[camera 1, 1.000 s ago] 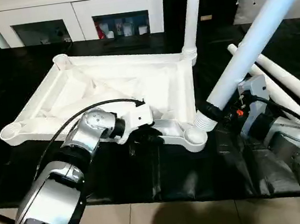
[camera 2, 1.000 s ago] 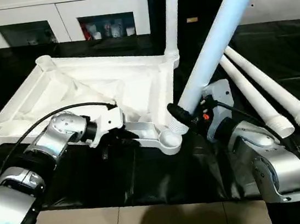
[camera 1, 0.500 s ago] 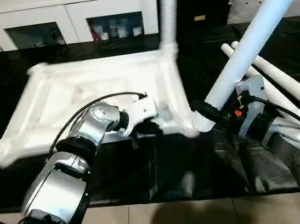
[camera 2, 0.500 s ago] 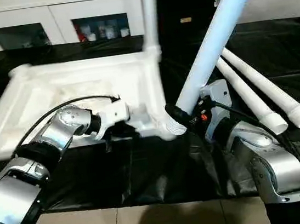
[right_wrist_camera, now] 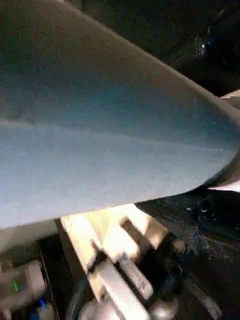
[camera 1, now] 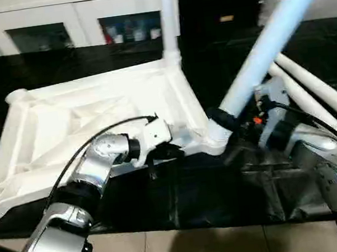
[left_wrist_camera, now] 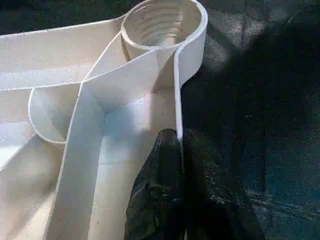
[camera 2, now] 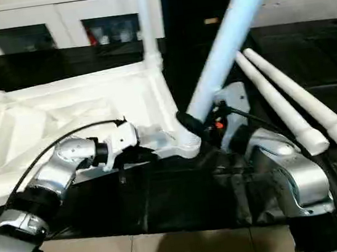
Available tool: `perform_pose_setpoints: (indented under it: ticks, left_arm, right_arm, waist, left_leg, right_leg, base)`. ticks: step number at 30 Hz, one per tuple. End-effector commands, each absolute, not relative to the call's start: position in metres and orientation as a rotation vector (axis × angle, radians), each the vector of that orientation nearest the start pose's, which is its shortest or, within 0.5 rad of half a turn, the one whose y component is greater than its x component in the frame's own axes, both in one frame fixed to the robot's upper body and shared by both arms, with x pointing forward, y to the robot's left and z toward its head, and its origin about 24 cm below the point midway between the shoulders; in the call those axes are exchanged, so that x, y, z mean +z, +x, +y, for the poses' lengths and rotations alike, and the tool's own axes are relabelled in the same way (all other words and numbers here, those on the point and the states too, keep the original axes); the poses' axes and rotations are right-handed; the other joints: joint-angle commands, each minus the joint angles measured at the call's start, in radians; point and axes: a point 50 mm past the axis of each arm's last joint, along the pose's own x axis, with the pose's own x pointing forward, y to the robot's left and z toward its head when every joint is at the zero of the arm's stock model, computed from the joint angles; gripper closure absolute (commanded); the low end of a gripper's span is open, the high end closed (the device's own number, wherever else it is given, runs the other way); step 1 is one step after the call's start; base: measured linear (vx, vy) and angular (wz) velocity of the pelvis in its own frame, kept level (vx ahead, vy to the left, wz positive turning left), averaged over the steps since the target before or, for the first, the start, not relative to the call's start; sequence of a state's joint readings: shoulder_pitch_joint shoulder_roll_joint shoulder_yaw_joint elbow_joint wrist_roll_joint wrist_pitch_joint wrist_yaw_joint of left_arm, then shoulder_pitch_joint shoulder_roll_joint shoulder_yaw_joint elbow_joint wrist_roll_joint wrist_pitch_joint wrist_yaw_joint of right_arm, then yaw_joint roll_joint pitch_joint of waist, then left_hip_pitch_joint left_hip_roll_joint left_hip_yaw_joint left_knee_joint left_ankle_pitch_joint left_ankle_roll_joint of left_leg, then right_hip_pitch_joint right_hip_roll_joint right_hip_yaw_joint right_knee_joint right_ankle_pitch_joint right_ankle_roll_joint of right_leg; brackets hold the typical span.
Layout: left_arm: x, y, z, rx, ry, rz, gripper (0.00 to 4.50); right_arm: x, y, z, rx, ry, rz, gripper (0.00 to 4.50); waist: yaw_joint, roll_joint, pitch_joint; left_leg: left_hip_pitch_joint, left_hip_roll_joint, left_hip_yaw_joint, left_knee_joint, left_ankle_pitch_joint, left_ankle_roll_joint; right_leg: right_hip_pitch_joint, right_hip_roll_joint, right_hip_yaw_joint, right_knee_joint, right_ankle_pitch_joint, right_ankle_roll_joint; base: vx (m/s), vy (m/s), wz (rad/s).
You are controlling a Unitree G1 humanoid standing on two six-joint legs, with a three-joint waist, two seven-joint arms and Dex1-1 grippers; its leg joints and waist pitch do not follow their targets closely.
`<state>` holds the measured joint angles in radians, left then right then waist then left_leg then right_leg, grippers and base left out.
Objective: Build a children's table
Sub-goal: Insert table leg to table base
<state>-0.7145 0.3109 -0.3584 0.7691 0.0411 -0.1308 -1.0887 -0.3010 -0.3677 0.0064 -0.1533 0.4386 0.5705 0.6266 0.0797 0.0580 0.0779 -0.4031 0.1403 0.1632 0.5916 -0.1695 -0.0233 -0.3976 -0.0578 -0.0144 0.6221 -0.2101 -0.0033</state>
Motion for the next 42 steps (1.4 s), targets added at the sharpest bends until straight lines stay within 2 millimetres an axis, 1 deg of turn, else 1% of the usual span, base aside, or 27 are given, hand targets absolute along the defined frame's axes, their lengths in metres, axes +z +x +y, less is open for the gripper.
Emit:
perform_pose_setpoints:
  ticks: [1,2,3,4,5,6,8,11,13,15,16,19,26,27,29,30,36,39,41,42]
  left_arm:
    - [0.053,0.330,0.111,-1.327,0.569,0.327,4.50]
    - [0.052,0.330,0.111,-1.325,0.577,0.330,4.50]
    - [0.052,0.329,0.112,-1.321,0.595,0.331,4.50]
    - [0.052,0.329,0.112,-1.321,0.598,0.330,4.50]
    - [0.053,0.328,0.111,-1.323,0.598,0.323,4.50]
    - [0.053,0.328,0.111,-1.325,0.596,0.318,4.50]
    - [0.055,0.325,0.111,-1.353,0.592,0.297,4.50]
    - [0.057,0.321,0.109,-1.405,0.610,0.261,4.50]
    - [0.056,0.320,0.109,-1.411,0.626,0.259,4.50]
    - [0.055,0.319,0.109,-1.419,0.637,0.260,4.50]
    - [0.054,0.317,0.109,-1.435,0.639,0.264,4.50]
    - [0.053,0.315,0.108,-1.453,0.635,0.268,4.50]
    - [0.055,0.314,0.107,-1.487,0.618,0.260,4.50]
    - [0.055,0.313,0.107,-1.492,0.616,0.260,4.50]
    - [0.056,0.313,0.108,-1.503,0.613,0.262,4.50]
    - [0.056,0.312,0.108,-1.506,0.615,0.263,4.50]
    - [0.055,0.310,0.109,-1.542,0.627,0.276,4.50]
    - [0.056,0.308,0.107,-1.561,0.617,0.267,4.50]
    - [0.057,0.308,0.106,-1.566,0.614,0.264,4.50]
    - [0.057,0.307,0.105,-1.574,0.609,0.262,4.50]
  right_arm:
    - [0.115,0.286,-0.149,0.828,0.072,0.167,2.61]
    - [0.114,0.288,-0.149,0.829,0.069,0.169,2.61]
    - [0.112,0.290,-0.148,0.837,0.048,0.176,2.61]
    - [0.112,0.291,-0.148,0.839,0.043,0.178,2.61]
    - [0.110,0.292,-0.148,0.847,0.021,0.186,2.61]
    - [0.109,0.293,-0.147,0.851,0.008,0.191,2.61]
    - [0.107,0.296,-0.148,0.848,-0.034,0.199,2.61]
    - [0.106,0.300,-0.149,0.853,-0.043,0.219,2.61]
    - [0.105,0.300,-0.149,0.860,-0.051,0.231,2.61]
    - [0.104,0.301,-0.150,0.864,-0.060,0.242,2.61]
    - [0.103,0.302,-0.151,0.864,-0.072,0.255,2.61]
    - [0.100,0.303,-0.152,0.874,-0.089,0.284,2.61]
    - [0.092,0.300,-0.156,0.898,-0.142,0.361,2.61]
    - [0.092,0.300,-0.156,0.900,-0.139,0.366,2.61]
    - [0.093,0.300,-0.156,0.910,-0.137,0.371,2.61]
    - [0.093,0.300,-0.156,0.912,-0.136,0.373,2.61]
    - [0.095,0.299,-0.158,0.932,-0.142,0.388,2.61]
    - [0.095,0.300,-0.158,0.939,-0.120,0.391,2.61]
    - [0.094,0.300,-0.158,0.940,-0.107,0.393,2.61]
    - [0.093,0.300,-0.158,0.945,-0.075,0.398,2.61]
  waist:
    - [0.003,-0.011,-0.068]
    - [0.003,-0.016,-0.067]
    - [0.005,-0.019,-0.068]
    - [0.006,-0.018,-0.067]
    - [0.007,-0.018,-0.068]
    - [0.007,-0.017,-0.069]
    - [0.006,-0.018,-0.069]
    - [0.006,-0.020,-0.069]
    - [0.009,-0.018,-0.069]
    - [0.009,-0.020,-0.066]
    - [0.009,-0.019,-0.066]
    - [0.008,-0.020,-0.065]
    - [0.008,-0.022,-0.065]
    - [0.009,-0.017,-0.064]
    - [0.008,-0.019,-0.063]
    - [0.008,-0.017,-0.063]
    - [0.008,-0.018,-0.062]
    - [0.008,-0.018,-0.061]
    - [0.008,-0.017,-0.061]
    - [0.009,-0.015,-0.061]
  left_leg:
    - [0.028,0.085,-0.028,-0.068,-0.178,0.068]
    - [0.027,0.085,-0.026,-0.069,-0.179,0.066]
    - [0.027,0.085,-0.025,-0.069,-0.181,0.059]
    - [0.027,0.085,-0.026,-0.070,-0.180,0.056]
    - [0.028,0.085,-0.024,-0.068,-0.175,0.055]
    - [0.027,0.085,-0.024,-0.068,-0.165,0.055]
    - [0.025,0.083,-0.023,-0.066,-0.155,0.057]
    - [0.024,0.083,-0.021,-0.064,-0.140,0.072]
    - [0.026,0.084,-0.020,-0.063,-0.137,0.078]
    - [0.026,0.085,-0.020,-0.066,-0.153,0.075]
    - [0.027,0.085,-0.020,-0.067,-0.155,0.074]
    - [0.027,0.085,-0.019,-0.067,-0.162,0.067]
    - [0.028,0.085,-0.017,-0.066,-0.156,0.072]
    - [0.028,0.085,-0.018,-0.067,-0.159,0.068]
    - [0.029,0.086,-0.018,-0.067,-0.171,0.065]
    - [0.028,0.086,-0.019,-0.067,-0.172,0.064]
    - [0.029,0.087,-0.018,-0.068,-0.176,0.064]
    - [0.030,0.089,-0.019,-0.070,-0.192,0.057]
    - [0.030,0.088,-0.018,-0.070,-0.194,0.054]
    - [0.030,0.088,-0.019,-0.070,-0.193,0.052]
  right_leg:
    - [0.046,-0.098,0.037,-0.071,-0.045,-0.279]
    - [0.046,-0.097,0.038,-0.073,-0.053,-0.277]
    - [0.045,-0.097,0.038,-0.073,-0.070,-0.270]
    - [0.045,-0.097,0.038,-0.072,-0.075,-0.268]
    - [0.044,-0.097,0.038,-0.073,-0.074,-0.264]
    - [0.045,-0.098,0.037,-0.071,-0.061,-0.264]
    - [0.044,-0.096,0.037,-0.070,-0.045,-0.264]
    - [0.045,-0.096,0.038,-0.068,-0.026,-0.263]
    - [0.043,-0.095,0.037,-0.068,-0.021,-0.265]
    - [0.042,-0.094,0.036,-0.070,-0.049,-0.261]
    - [0.042,-0.094,0.036,-0.070,-0.054,-0.261]
    - [0.042,-0.095,0.037,-0.071,-0.068,-0.260]
    - [0.042,-0.093,0.037,-0.072,-0.066,-0.259]
    - [0.041,-0.093,0.037,-0.073,-0.071,-0.260]
    - [0.041,-0.092,0.037,-0.072,-0.072,-0.263]
    - [0.041,-0.093,0.037,-0.073,-0.075,-0.264]
    - [0.041,-0.094,0.037,-0.073,-0.072,-0.266]
    - [0.040,-0.095,0.038,-0.075,-0.100,-0.266]
    - [0.040,-0.095,0.038,-0.076,-0.102,-0.265]
    - [0.039,-0.095,0.038,-0.075,-0.100,-0.266]
  base:
    - [0.000,0.000,0.00]
    - [0.000,0.000,0.00]
    - [0.000,0.000,0.00]
    - [0.000,0.000,0.00]
    - [0.000,0.000,0.00]
    - [0.000,0.000,0.00]
    - [0.000,0.000,0.00]
    - [0.000,0.000,0.00]
    - [0.000,0.000,0.00]
    - [0.000,0.000,0.00]
    - [0.000,0.000,0.00]
    - [0.000,0.000,0.00]
    - [0.000,0.000,0.00]
    - [0.000,0.000,0.00]
    - [0.000,0.000,0.00]
    - [0.000,0.000,0.00]
    - [0.000,0.000,0.00]
    - [0.000,0.000,0.00]
    - [0.000,0.000,0.00]
    - [0.000,0.000,0.00]
